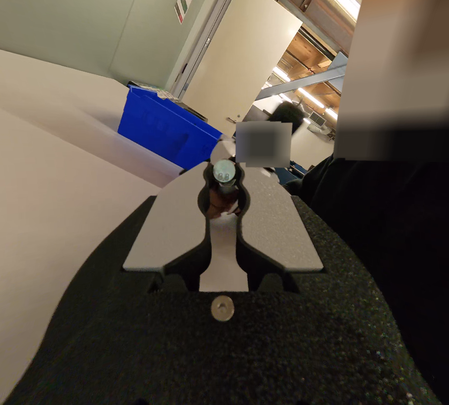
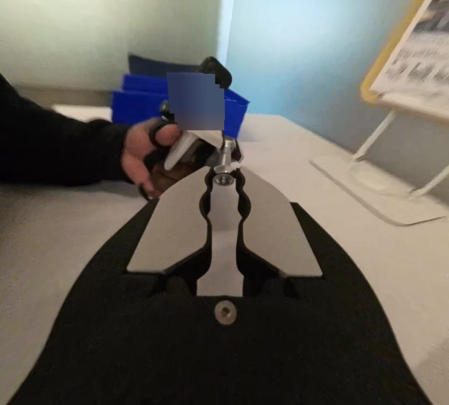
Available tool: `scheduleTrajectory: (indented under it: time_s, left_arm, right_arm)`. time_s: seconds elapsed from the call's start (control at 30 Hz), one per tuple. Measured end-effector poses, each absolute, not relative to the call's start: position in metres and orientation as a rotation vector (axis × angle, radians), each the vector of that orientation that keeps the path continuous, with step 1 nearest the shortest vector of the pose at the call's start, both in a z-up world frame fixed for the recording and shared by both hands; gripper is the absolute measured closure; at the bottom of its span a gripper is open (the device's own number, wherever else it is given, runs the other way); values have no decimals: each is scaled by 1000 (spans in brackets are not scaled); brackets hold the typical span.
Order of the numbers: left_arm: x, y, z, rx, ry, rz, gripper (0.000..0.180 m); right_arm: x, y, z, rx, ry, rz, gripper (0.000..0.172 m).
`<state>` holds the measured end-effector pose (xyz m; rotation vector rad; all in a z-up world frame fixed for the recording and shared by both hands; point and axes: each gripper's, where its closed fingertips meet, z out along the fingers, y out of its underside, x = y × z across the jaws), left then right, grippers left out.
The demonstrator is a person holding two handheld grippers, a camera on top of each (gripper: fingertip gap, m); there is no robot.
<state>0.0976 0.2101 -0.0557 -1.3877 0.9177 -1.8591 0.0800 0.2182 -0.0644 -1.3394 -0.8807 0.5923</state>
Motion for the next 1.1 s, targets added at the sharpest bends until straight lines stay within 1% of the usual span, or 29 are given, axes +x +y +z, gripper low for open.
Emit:
scheduleTrajectory:
  time_s: [0.1, 0.17, 0.33, 0.43, 0.5, 0.53, 0.6, 0.63, 0.73, 0.83, 0.93, 1.0, 1.03, 1.07, 1.1]
  left_arm:
    - [98, 210, -60, -1453, 897, -1901, 163]
    - [99, 210, -62, -1490, 879, -1932, 163]
    - [98, 209, -59, -1497, 820, -2022, 163]
    - [99, 212, -60, -1516, 776, -2057, 163]
    - [99, 212, -59, -1502, 780, -2050, 163]
    - [99, 212, -58, -1488, 784, -2039, 163]
    - [98, 213, -55, -1450, 798, -2003, 163]
    - [97, 214, -54, -1434, 808, -1982, 163]
    - [96, 214, -52, -1392, 842, -1914, 163]
    - [96, 213, -51, -1352, 885, -1858, 163]
    - [96, 210, -49, -1318, 908, -1839, 163]
    - [96, 209, -48, -1303, 916, -1836, 163]
    - [96, 209, -48, -1305, 918, -1835, 163]
    - [96, 210, -50, -1318, 913, -1829, 163]
    - [96, 211, -51, -1326, 909, -1836, 163]
  right_arm:
    - [80, 218, -69, -1106, -1100, 0, 155]
    - [80, 217, -71, -964, -1188, -290, 154]
    - [79, 214, -68, -855, -1218, -479, 154]
    - [78, 215, -68, -870, -1219, -484, 154]
    - [77, 213, -67, -938, -1176, -346, 154]
    - [75, 211, -66, -988, -1147, -230, 151]
    - [74, 210, -61, -1111, -1058, 39, 136]
    - [74, 210, -59, -1174, -998, 176, 131]
    - [76, 212, -52, -1348, -795, 623, 124]
    - [80, 217, -52, -1462, -601, 1017, 126]
    - [82, 220, -57, -1526, -477, 1280, 134]
    - [79, 218, -61, -1554, -458, 1380, 140]
    - [78, 217, -62, -1559, -464, 1397, 147]
    - [78, 217, -62, -1548, -479, 1383, 154]
    - [78, 218, -62, -1532, -498, 1319, 155]
